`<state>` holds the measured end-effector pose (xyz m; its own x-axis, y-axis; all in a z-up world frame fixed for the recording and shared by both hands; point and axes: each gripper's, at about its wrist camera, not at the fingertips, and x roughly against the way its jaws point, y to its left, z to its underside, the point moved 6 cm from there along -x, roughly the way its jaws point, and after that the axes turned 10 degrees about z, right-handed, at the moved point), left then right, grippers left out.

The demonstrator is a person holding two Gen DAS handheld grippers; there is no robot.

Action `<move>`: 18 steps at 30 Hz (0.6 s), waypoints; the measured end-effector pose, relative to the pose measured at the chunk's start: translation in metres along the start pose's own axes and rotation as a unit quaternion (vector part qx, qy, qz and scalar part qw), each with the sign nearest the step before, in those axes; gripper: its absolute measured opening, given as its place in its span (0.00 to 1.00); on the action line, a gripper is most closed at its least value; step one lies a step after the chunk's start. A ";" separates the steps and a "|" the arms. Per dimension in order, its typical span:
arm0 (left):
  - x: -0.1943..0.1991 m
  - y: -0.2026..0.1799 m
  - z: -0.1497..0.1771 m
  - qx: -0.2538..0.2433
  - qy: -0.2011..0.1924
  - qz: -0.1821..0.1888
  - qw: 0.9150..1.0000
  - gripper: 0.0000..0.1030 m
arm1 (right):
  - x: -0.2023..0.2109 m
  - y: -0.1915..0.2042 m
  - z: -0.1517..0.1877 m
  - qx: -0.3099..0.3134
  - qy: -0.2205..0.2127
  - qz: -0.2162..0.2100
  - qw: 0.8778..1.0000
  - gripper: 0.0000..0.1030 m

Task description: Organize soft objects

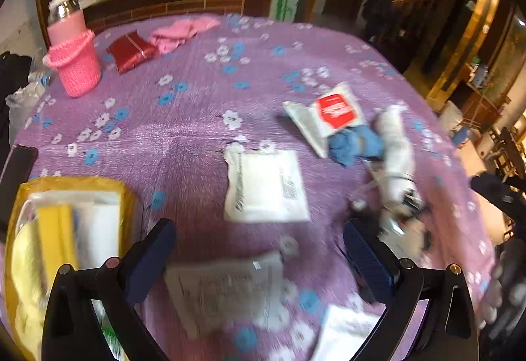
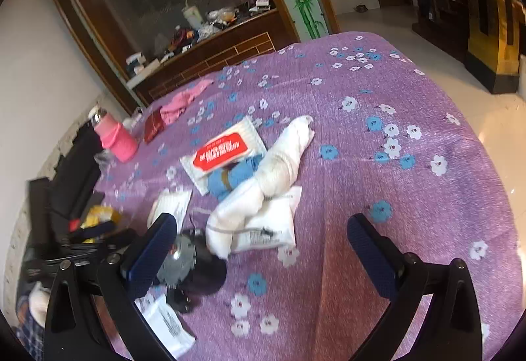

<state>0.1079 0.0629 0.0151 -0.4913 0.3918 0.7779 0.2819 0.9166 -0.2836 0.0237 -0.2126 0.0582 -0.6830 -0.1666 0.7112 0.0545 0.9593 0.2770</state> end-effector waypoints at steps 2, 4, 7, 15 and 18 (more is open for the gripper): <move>-0.016 0.009 -0.006 0.011 0.009 -0.008 1.000 0.99 | -0.005 -0.003 -0.002 -0.010 -0.001 -0.004 1.000 1.00; -0.028 0.013 -0.013 0.017 0.014 -0.013 1.000 0.99 | -0.012 -0.007 -0.001 -0.017 0.002 -0.007 1.000 1.00; -0.046 0.018 -0.019 0.017 0.025 -0.024 0.999 0.99 | -0.019 -0.013 0.002 -0.028 0.008 -0.009 1.000 1.00; -0.084 0.020 -0.017 -0.012 0.066 -0.067 0.996 0.91 | -0.031 -0.020 0.008 -0.038 0.025 -0.015 0.999 1.00; -0.077 0.010 -0.017 -0.041 0.051 -0.052 0.997 0.48 | -0.036 -0.020 0.011 -0.038 0.033 -0.014 0.999 1.00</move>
<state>0.1624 0.0401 -0.0381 -0.4365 0.2820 0.8544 0.3025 0.9403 -0.1559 0.0388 -0.2231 0.0198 -0.6351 -0.2108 0.7431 0.0923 0.9345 0.3439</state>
